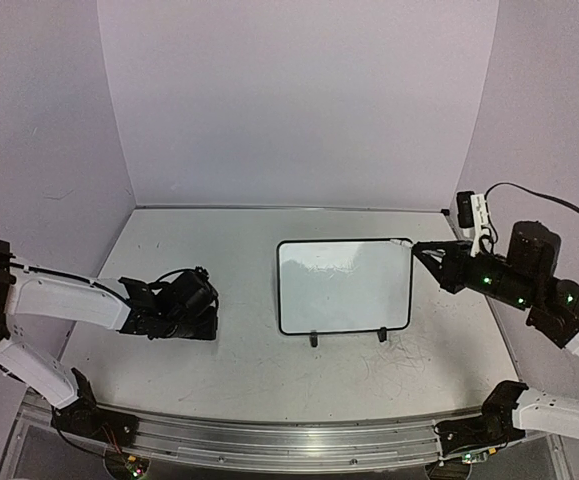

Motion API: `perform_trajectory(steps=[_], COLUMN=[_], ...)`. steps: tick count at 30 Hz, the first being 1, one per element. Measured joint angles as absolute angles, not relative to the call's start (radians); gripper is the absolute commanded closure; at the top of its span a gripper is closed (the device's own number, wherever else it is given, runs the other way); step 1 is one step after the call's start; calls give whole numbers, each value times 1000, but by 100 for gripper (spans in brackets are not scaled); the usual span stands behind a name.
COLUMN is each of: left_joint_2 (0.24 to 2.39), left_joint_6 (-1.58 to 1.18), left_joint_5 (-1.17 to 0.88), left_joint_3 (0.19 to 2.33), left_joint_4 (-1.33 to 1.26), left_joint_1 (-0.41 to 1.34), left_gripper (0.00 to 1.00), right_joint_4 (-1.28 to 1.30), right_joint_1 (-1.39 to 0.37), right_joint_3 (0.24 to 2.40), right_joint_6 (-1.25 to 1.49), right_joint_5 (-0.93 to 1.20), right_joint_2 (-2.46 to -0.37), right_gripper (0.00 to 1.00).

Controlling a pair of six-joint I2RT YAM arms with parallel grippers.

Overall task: Write a sentence on the whiteboard
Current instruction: Place the pen cap at the center of the board.

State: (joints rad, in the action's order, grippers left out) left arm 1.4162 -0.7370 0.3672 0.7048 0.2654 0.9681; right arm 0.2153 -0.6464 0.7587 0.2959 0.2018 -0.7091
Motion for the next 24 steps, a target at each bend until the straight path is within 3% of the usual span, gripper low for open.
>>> perform_trajectory(steps=[24], left_joint_2=[1674], left_joint_6=[-810], left_joint_5=[536], left_joint_3=[779], left_joint_4=[271], left_joint_1=[948], left_gripper=[98], right_joint_4=[141], right_joint_1=[-646], right_joint_3=[678], right_joint_6=[283], right_joint_5=[128], right_joint_2=[-589], right_gripper=[100])
